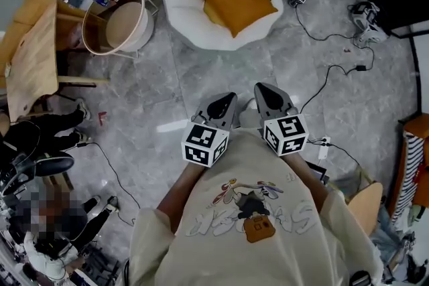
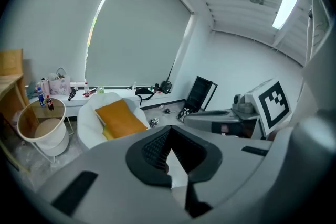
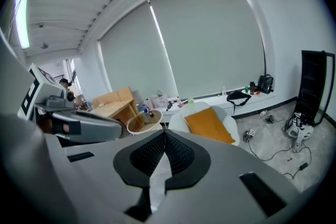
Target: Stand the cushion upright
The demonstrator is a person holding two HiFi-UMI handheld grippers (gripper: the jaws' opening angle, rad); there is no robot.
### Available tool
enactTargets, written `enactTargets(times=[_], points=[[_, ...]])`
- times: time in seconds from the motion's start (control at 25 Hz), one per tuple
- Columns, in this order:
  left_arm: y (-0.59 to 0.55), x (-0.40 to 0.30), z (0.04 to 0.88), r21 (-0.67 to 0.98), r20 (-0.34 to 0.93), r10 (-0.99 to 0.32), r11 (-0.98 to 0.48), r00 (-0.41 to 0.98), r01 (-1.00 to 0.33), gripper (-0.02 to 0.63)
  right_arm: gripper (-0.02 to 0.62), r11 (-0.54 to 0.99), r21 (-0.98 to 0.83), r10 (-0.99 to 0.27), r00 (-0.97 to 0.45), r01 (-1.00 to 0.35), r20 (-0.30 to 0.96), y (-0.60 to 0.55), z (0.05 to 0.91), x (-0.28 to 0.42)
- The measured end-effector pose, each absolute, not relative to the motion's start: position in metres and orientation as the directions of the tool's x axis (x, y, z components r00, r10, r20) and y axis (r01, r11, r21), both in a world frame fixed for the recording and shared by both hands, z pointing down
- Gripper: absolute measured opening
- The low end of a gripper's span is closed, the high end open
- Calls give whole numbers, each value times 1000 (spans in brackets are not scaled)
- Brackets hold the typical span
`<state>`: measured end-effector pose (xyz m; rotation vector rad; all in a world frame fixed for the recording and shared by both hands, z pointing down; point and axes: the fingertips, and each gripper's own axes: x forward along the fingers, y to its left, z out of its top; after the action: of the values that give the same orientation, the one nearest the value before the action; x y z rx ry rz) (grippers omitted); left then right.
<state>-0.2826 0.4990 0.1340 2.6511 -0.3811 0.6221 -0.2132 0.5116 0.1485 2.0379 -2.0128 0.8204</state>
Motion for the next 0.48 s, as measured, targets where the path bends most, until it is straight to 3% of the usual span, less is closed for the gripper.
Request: enactTargets(times=[0.48], points=[[509, -223, 154, 390, 528, -178, -818, 830, -423, 6, 20, -168, -364, -851, -52, -916, 522, 548, 187, -128]])
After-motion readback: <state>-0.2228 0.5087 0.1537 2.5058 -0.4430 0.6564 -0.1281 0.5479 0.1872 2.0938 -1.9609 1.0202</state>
